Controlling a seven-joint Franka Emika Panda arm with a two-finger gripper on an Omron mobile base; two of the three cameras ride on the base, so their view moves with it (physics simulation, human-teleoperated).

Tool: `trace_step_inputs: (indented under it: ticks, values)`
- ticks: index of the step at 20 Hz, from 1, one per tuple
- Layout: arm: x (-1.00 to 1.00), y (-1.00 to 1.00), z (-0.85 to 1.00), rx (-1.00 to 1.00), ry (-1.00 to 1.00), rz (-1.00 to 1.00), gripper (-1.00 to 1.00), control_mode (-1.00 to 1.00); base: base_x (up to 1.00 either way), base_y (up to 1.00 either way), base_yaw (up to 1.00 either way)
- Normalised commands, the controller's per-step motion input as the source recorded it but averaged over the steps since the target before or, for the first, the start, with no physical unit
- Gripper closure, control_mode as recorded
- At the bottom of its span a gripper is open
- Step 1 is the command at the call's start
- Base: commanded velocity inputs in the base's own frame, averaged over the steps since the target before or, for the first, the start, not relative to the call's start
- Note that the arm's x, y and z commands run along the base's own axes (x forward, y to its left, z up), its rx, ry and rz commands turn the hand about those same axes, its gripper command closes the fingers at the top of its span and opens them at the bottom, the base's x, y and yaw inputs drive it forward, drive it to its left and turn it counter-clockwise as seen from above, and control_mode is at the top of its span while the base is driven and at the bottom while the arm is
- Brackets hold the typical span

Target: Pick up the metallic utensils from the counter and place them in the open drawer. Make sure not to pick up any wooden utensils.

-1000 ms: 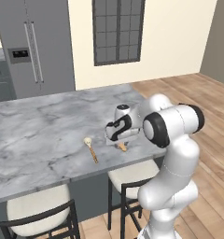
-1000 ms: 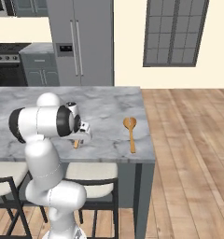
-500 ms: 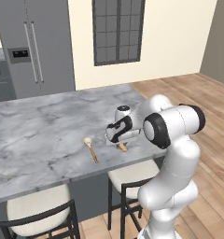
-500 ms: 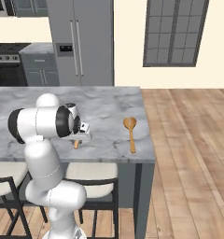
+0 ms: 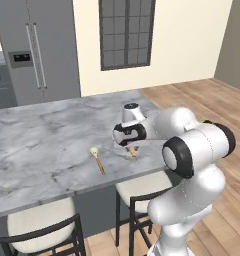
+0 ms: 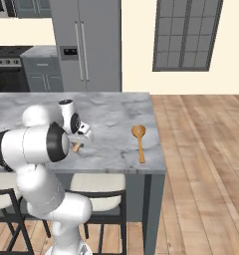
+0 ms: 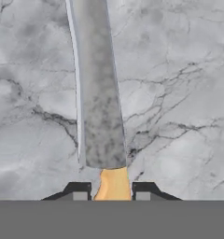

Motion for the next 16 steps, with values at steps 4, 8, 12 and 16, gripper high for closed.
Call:
trace_step_inputs:
  ticks: [4,8,12,16]
  values:
    - [-0.94,-0.1,1.0,0.0,0.0,-0.19,1.0,-1.0,0.0,0.0,0.0]
    - [-1.0,-0.53,0.77,0.01,0.0,-0.08,1.0,-1.0,0.0,0.0,0.0]
    - [-0.99,-0.85,0.54,0.0,0.04,0.02,1.0,-1.0,0.0,0.0,0.0]
    - [-0.89,-0.63,0.43,0.01,0.12,0.13,1.0,-1.0,0.0,0.0,0.0]
